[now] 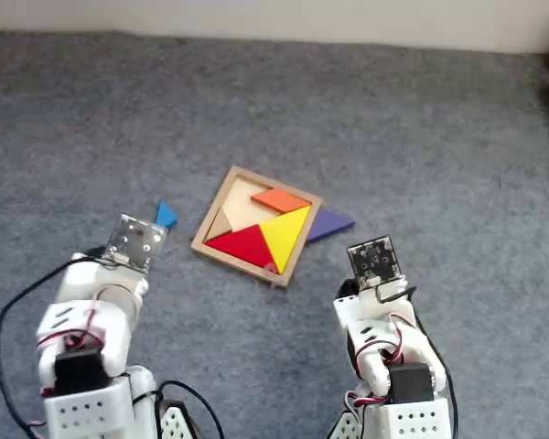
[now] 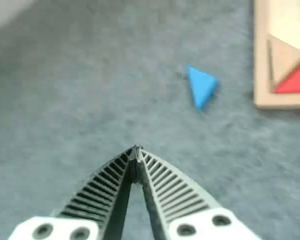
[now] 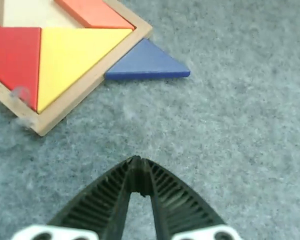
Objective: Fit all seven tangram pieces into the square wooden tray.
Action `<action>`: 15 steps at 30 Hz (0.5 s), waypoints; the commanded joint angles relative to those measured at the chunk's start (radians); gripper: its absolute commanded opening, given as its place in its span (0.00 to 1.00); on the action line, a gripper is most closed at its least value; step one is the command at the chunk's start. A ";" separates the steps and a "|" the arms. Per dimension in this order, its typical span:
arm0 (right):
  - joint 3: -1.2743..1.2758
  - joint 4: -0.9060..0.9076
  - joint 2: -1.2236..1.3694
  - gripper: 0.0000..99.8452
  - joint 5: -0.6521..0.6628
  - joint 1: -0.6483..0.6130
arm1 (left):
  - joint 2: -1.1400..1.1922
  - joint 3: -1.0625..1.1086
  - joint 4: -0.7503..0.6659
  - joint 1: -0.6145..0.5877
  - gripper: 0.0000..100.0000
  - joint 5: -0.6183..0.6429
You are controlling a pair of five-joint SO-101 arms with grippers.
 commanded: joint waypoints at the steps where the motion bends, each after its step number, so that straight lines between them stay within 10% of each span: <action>1: 0.111 0.008 -0.013 0.01 -0.012 0.010 | 0.005 -0.165 0.017 -0.035 0.01 -0.023; 15: 0.111 0.065 -0.013 0.01 -0.009 0.013 | 0.691 -0.545 0.160 -0.028 0.23 0.048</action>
